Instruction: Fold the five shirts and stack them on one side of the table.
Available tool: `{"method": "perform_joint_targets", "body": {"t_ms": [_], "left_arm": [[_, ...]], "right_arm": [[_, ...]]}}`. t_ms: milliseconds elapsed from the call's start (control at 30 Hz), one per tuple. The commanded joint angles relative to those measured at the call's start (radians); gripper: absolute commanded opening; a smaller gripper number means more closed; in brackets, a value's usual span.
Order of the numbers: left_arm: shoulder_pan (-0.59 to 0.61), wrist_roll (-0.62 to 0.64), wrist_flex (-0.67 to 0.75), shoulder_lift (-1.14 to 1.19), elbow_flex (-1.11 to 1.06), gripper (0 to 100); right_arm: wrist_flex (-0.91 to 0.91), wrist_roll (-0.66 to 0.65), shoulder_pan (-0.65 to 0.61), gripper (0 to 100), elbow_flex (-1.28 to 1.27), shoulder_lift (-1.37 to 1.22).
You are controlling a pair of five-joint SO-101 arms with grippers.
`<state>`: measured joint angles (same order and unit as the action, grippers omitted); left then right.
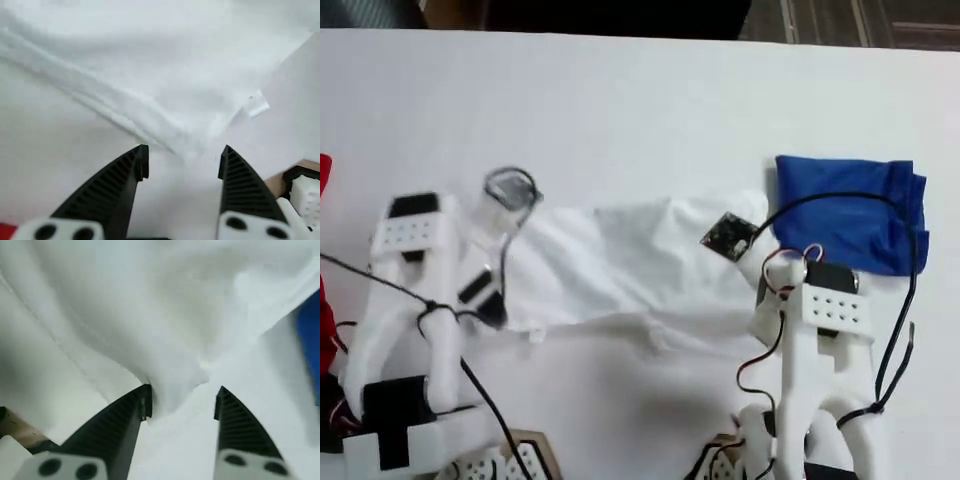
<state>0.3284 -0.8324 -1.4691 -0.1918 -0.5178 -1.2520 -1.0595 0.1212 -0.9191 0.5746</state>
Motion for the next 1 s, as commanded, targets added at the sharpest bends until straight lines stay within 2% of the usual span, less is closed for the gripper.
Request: {"method": "perform_joint_targets", "body": {"t_ms": [0,167,333,367,433,467,500,533,633,767,967], "left_arm": [[0.031,-0.012,-0.081,-0.035,0.199,25],[0.023,0.069,-0.061,-0.006,0.334,25],[0.003,0.184,0.02,0.206,0.352,24],[-0.015,0.204,0.023,0.264,0.36,21],[-0.057,0.241,0.023,0.373,0.394,10],[-0.075,0.265,0.023,0.42,0.421,3],[-0.097,0.295,0.023,0.463,0.453,1],[-0.114,0.318,0.021,0.503,0.49,4],[-0.161,0.359,0.014,0.594,0.608,2],[-0.195,0.371,-0.014,0.683,0.743,3],[-0.155,0.371,-0.08,0.836,0.862,3]], "right_arm": [[0.005,-0.006,0.008,23.4,0.095,0.045],[0.005,-0.002,0.007,23.4,0.235,0.045],[0.074,0.169,-0.031,22.0,0.331,0.033],[0.113,0.21,-0.058,18.3,0.319,0.033],[0.206,0.275,-0.13,3.3,0.269,0.031],[0.255,0.302,-0.166,0.5,0.238,0.027],[0.298,0.318,-0.202,4.0,0.213,0.012],[0.334,0.321,-0.236,3.0,0.196,-0.012],[0.426,0.325,-0.294,2.2,0.189,-0.128],[0.539,0.325,-0.277,2.1,0.242,-0.334],[0.509,0.325,-0.214,2.1,0.514,-0.688]]}}
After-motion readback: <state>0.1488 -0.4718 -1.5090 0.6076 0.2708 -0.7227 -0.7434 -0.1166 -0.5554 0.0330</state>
